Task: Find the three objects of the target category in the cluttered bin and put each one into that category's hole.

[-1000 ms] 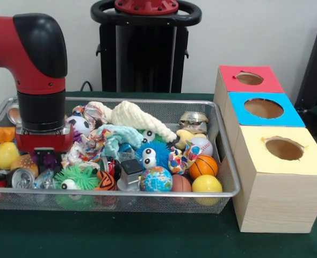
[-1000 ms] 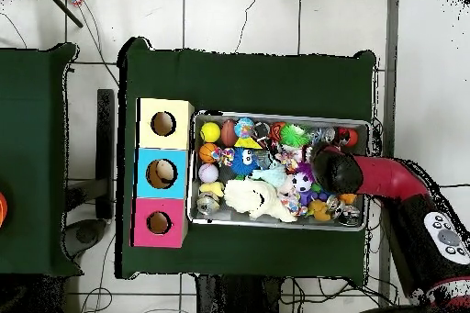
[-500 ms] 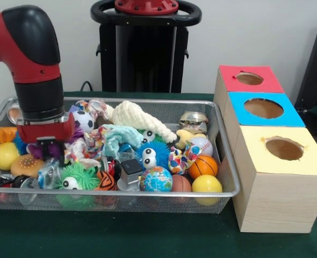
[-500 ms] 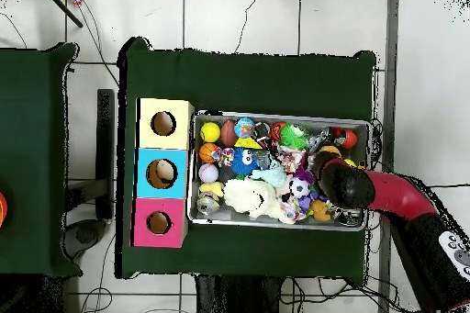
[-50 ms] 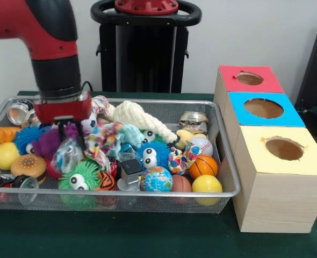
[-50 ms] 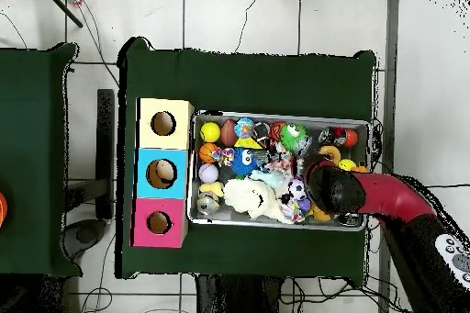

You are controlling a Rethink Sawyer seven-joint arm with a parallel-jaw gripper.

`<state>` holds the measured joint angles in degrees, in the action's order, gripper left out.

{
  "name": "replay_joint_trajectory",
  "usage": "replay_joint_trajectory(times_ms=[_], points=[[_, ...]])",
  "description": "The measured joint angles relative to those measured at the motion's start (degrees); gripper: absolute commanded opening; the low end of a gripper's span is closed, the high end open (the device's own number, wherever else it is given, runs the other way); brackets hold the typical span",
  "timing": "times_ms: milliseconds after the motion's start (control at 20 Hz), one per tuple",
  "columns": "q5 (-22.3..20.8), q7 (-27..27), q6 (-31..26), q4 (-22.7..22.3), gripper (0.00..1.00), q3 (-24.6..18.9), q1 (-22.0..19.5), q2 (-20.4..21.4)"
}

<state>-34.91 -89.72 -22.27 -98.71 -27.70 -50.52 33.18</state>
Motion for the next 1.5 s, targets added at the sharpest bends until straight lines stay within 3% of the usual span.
replay_joint_trajectory(times_ms=[250,500,750,1500], points=[[1.54,-0.03,-0.53,-2.66,0.0,2.59,5.87,5.65],[6.14,-0.09,-2.11,-6.33,0.0,5.62,13.01,12.92],[9.56,-0.37,-3.87,-8.46,0.0,9.34,18.46,17.56],[18.28,-0.54,-4.38,-11.8,0.0,16.15,26.44,19.62]])
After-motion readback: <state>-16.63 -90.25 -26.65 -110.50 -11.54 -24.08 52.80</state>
